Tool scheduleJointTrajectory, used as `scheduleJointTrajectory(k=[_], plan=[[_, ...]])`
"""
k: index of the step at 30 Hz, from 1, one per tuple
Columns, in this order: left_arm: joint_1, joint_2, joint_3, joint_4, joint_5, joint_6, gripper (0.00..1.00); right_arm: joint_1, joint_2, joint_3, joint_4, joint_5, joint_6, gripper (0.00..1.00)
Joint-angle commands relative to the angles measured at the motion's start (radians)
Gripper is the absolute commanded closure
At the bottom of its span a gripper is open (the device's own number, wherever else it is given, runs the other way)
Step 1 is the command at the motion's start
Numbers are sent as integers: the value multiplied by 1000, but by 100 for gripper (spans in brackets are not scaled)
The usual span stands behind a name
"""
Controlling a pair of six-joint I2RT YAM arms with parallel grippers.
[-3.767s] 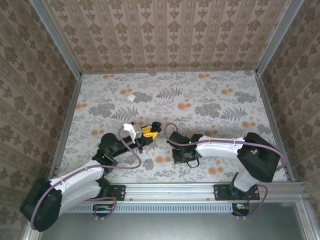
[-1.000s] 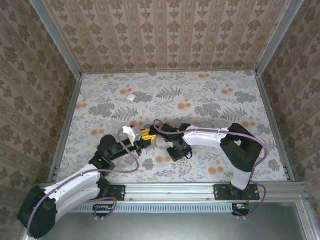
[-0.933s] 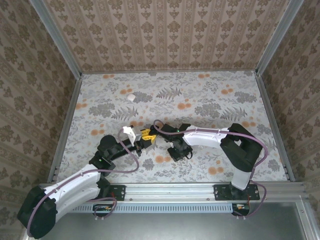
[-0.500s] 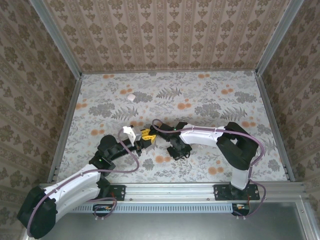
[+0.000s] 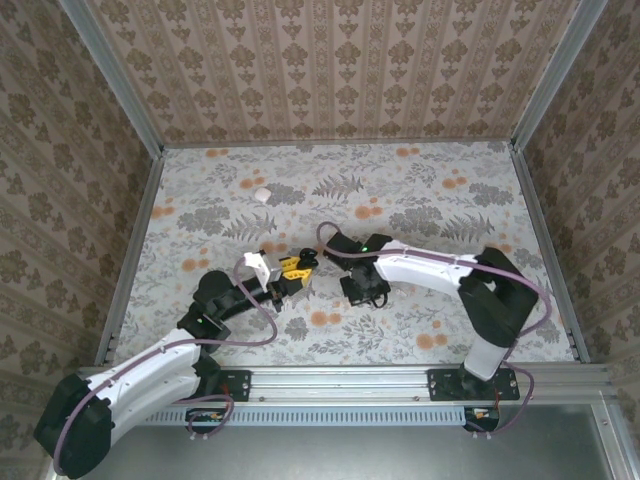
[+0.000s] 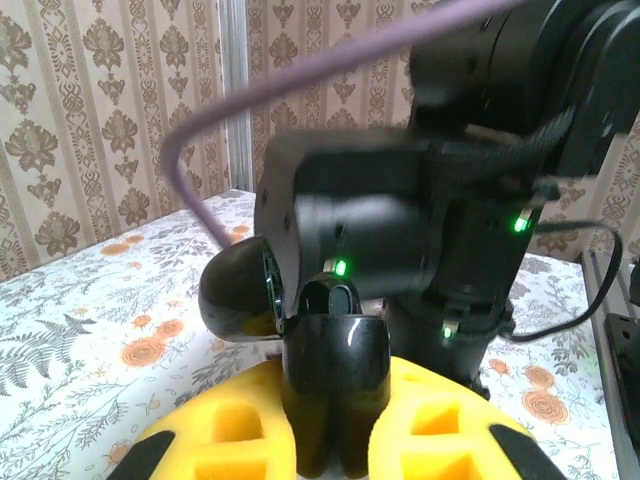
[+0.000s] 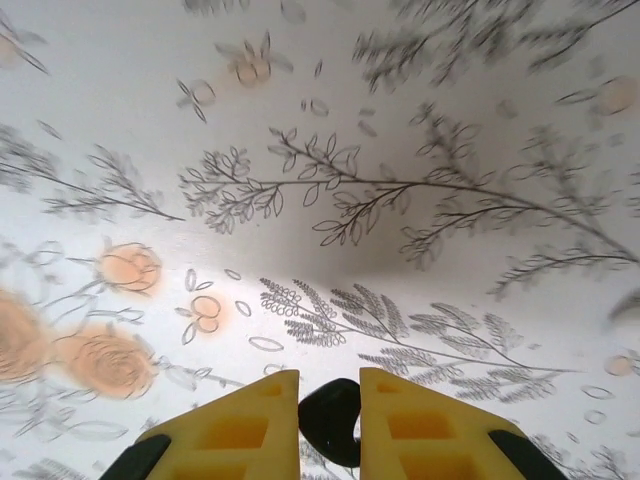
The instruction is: Insert wireless bluetooth earbuds into charging case
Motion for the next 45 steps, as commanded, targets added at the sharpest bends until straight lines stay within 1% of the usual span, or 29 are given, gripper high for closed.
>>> scheduleJointTrajectory(k=[1, 6, 11, 16, 19, 22, 26, 30, 37, 41, 45], plan=[[-9, -14, 48, 45, 18, 0, 100, -20, -107, 21, 17, 46, 50, 83], [-11, -8, 61, 59, 22, -1, 100, -35, -249, 8, 77, 68, 69, 83], [-19, 37, 70, 144, 11, -23, 100, -36, -434, -33, 228, 107, 90, 84], [-30, 145, 116, 235, 17, -22, 100, -44, -568, -73, 343, 203, 93, 83], [-46, 224, 149, 310, 11, -17, 100, -55, -623, -91, 415, 218, 102, 82], [-73, 291, 178, 393, -40, 0, 100, -62, -663, -115, 513, 216, 135, 81], [-108, 376, 209, 513, -105, 37, 100, -71, -683, -130, 645, 200, 216, 80], [-123, 444, 241, 590, -130, 60, 100, -73, -672, -115, 739, 165, 278, 79], [-123, 462, 272, 598, -154, 92, 100, -75, -639, -115, 848, 111, 392, 79], [-127, 461, 284, 599, -167, 91, 100, -76, -625, -177, 947, 103, 499, 79], [-127, 461, 285, 599, -182, 94, 100, -74, -600, -196, 988, 70, 565, 80]])
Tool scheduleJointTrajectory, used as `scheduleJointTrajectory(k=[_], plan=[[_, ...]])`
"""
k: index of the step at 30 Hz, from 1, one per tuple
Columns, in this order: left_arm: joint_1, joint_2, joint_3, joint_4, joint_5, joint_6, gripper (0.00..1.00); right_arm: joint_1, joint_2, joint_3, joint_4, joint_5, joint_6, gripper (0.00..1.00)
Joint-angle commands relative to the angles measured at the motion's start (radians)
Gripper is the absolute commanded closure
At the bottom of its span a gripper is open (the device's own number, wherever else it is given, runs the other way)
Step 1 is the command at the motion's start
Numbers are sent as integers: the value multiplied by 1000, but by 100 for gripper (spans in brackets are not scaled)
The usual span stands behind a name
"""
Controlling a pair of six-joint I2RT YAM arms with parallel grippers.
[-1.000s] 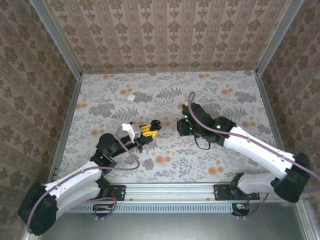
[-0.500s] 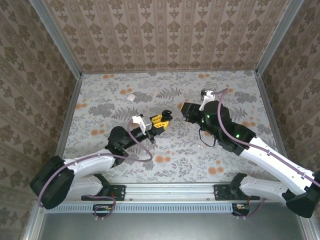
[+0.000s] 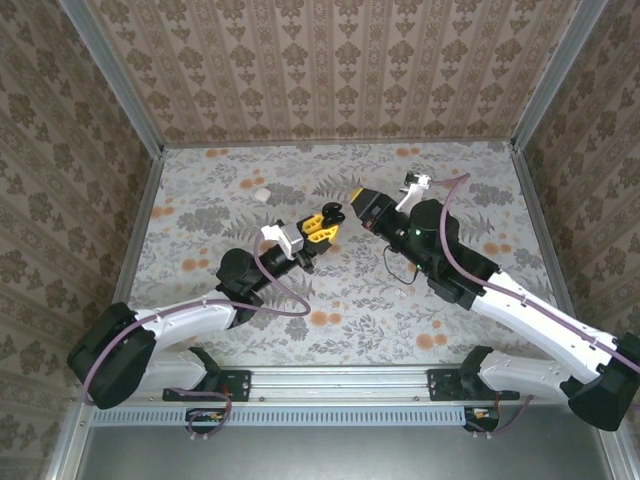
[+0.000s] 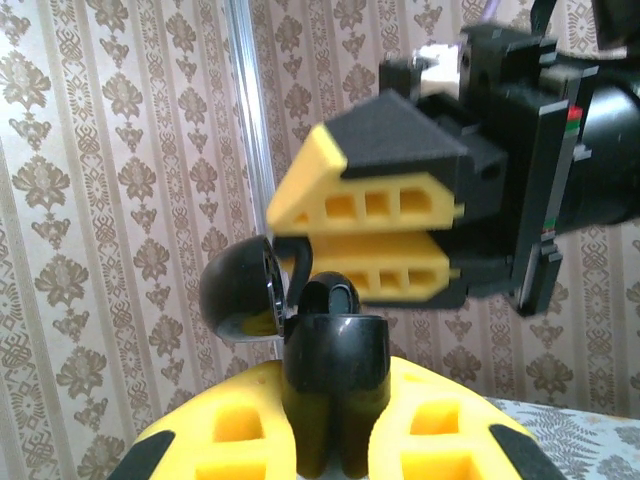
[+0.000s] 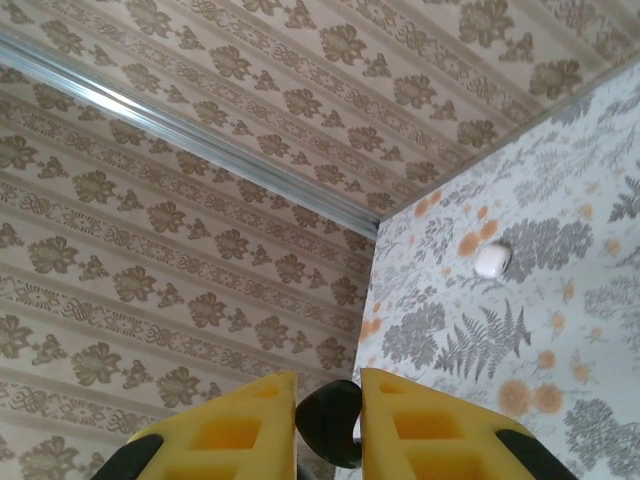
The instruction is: Insert wireless bluetooth earbuds into charging case
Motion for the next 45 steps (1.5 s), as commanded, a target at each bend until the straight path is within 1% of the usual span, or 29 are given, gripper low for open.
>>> scheduleJointTrajectory(k=[1, 18, 24, 30, 45], plan=[[-9, -1, 22, 53, -28, 23, 100, -2, 23, -14, 87, -47, 95, 80], [-9, -6, 3, 52, -41, 24, 100, 10, -24, -31, 85, -35, 105, 81], [-8, -12, -6, 51, -40, 6, 100, 11, -25, -24, 93, -70, 89, 80], [2, -5, 6, 50, -14, -30, 100, 21, -23, -17, 106, -99, 74, 81], [6, 4, 17, 51, -2, -36, 100, 37, -20, -37, 107, -101, 75, 81]])
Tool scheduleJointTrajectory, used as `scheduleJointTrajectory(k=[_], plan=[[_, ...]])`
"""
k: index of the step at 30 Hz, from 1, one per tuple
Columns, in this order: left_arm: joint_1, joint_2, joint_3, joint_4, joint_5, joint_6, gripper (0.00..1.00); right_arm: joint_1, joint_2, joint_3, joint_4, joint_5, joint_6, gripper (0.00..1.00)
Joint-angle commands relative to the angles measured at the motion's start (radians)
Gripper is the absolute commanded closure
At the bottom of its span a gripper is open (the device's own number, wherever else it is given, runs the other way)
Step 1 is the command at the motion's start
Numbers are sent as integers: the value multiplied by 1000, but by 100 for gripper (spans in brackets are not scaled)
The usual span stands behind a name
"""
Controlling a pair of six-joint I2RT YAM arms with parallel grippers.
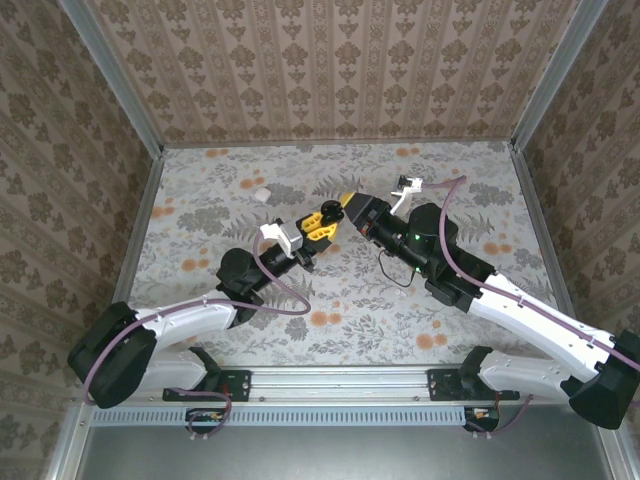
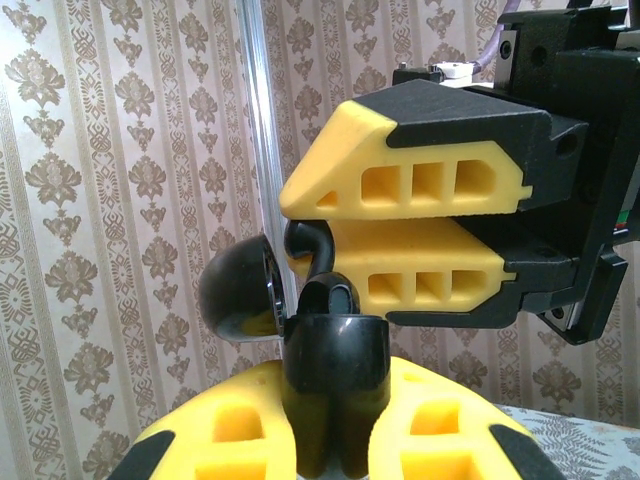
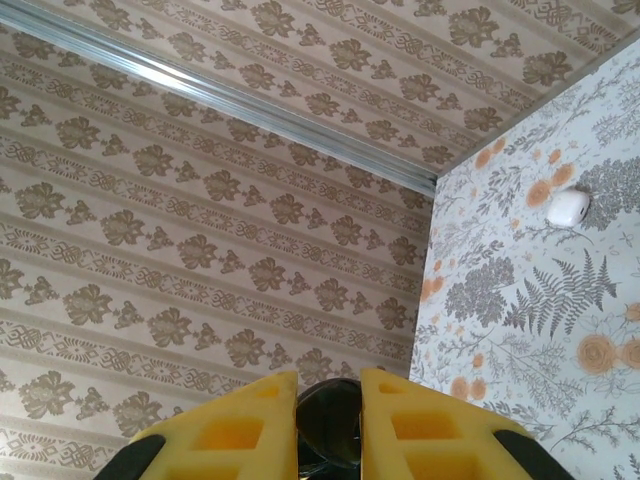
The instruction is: Insert wireless bluetooth earbuds into charging case
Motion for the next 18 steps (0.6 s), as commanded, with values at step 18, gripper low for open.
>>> scheduleJointTrajectory(k=[18], plan=[[8, 3, 18, 47, 13, -23, 100, 44, -31, -23, -34, 0, -17, 83]])
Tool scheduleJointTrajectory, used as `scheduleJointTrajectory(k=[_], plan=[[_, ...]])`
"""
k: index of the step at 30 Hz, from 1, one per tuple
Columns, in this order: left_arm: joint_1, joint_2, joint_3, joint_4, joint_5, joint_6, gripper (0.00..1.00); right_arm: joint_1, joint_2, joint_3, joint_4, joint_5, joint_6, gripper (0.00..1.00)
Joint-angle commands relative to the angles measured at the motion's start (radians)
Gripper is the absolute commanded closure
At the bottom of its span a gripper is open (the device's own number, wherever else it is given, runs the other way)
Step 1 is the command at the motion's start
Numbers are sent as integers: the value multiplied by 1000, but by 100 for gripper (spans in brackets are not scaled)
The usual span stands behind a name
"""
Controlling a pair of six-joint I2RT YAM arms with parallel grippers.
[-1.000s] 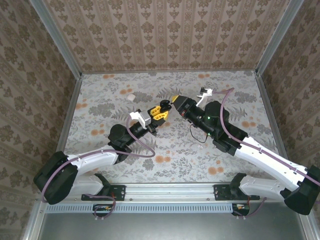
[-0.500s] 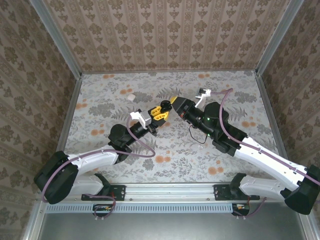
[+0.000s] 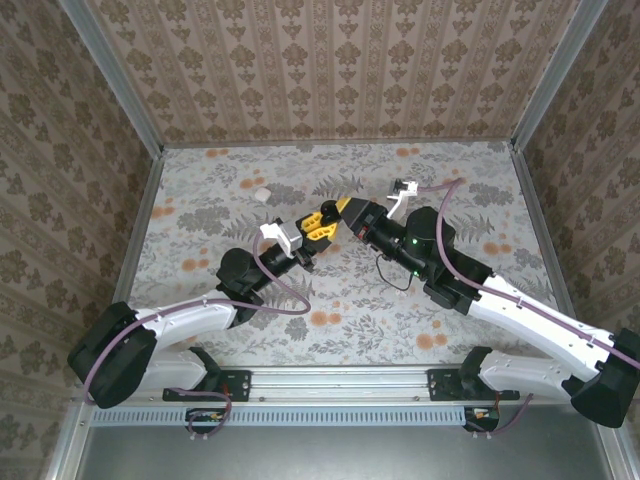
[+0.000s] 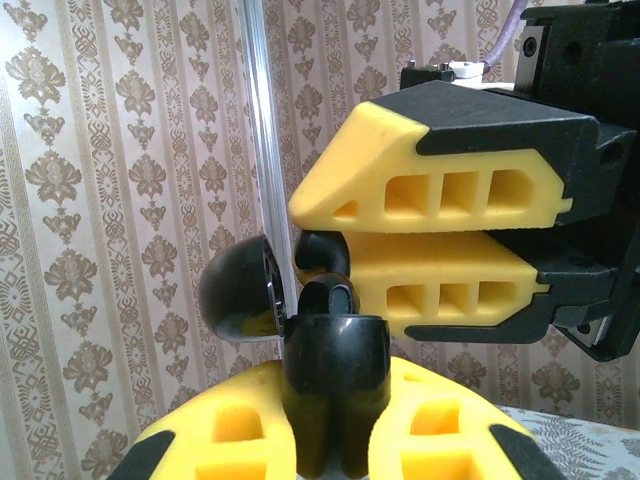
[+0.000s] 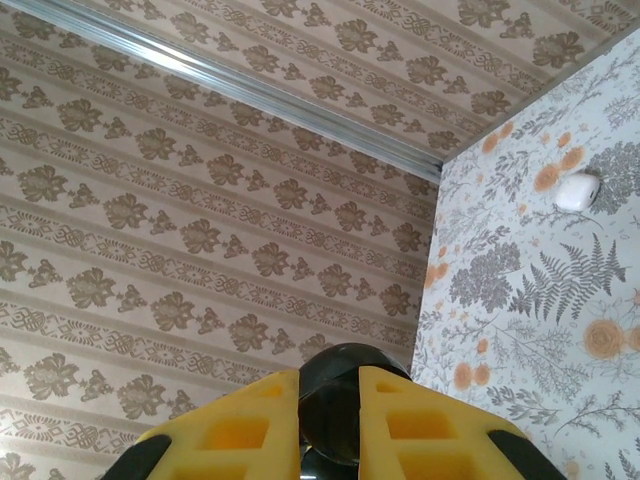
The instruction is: Insert wireless bluetooth earbuds into charging case
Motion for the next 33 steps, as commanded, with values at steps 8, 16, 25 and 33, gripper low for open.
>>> scheduleJointTrajectory(k=[8, 16, 25, 33], plan=[[7, 6, 22, 47, 15, -26, 100, 13, -54, -11, -125, 21, -39, 83], [7, 13, 33, 47, 29, -35, 100, 12, -1, 44, -192, -39, -63, 82], [7, 3, 25, 46, 43, -41, 100, -1, 41, 143, -340, -48, -121, 83], [12, 8, 23, 47, 97, -37, 100, -54, 56, 171, -386, -151, -95, 84]])
